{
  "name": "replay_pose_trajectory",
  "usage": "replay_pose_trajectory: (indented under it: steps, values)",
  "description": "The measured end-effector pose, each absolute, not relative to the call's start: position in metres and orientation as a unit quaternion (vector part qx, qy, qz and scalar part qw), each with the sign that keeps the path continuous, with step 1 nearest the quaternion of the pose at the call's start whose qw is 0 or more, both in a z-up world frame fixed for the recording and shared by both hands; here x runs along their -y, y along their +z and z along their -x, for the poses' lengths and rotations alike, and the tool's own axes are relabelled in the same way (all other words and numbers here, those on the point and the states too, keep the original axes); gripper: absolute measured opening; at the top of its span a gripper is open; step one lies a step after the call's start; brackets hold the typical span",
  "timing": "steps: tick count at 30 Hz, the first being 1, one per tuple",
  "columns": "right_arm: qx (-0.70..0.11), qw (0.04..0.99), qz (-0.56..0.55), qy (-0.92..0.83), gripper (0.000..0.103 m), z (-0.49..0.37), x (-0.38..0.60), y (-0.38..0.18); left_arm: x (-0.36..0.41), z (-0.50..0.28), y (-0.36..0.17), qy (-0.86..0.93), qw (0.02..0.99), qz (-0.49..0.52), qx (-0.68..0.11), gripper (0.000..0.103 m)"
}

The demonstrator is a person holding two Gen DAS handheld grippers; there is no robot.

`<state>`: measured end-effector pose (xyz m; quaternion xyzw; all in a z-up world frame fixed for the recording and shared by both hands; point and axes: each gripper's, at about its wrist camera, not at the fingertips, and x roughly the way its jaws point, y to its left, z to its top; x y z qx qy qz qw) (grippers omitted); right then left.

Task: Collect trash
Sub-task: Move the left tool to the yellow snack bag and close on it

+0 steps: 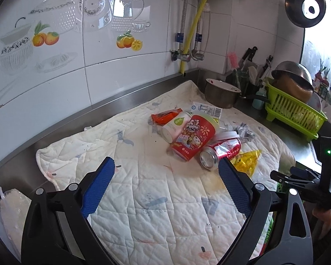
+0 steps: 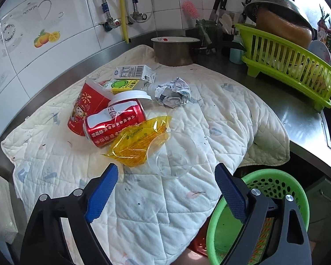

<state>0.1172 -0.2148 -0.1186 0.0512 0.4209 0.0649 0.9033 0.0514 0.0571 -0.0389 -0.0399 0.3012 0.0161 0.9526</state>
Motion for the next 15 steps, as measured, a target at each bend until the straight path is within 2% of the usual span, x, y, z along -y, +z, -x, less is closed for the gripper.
replay_pose_trajectory:
  steps: [10, 11, 13, 15]
  values:
    - [-0.445, 0.892, 0.007, 0.083, 0.084, -0.150, 0.209, -0.147, -0.044, -0.066, -0.045, -0.011, 0.949, 0.036, -0.313, 0.087]
    - [-0.446, 0.891, 0.009, 0.087, 0.079, -0.152, 0.209, -0.148, -0.042, -0.067, -0.045, -0.017, 0.949, 0.035, -0.314, 0.087]
    - [-0.448, 0.889, 0.022, 0.087, 0.077, -0.156, 0.207, -0.152, -0.037, -0.071, -0.045, -0.029, 0.948, 0.034, -0.315, 0.086]
    - [-0.446, 0.891, 0.032, 0.084, 0.067, -0.159, 0.207, -0.154, -0.031, -0.076, -0.045, -0.043, 0.947, 0.035, -0.317, 0.084]
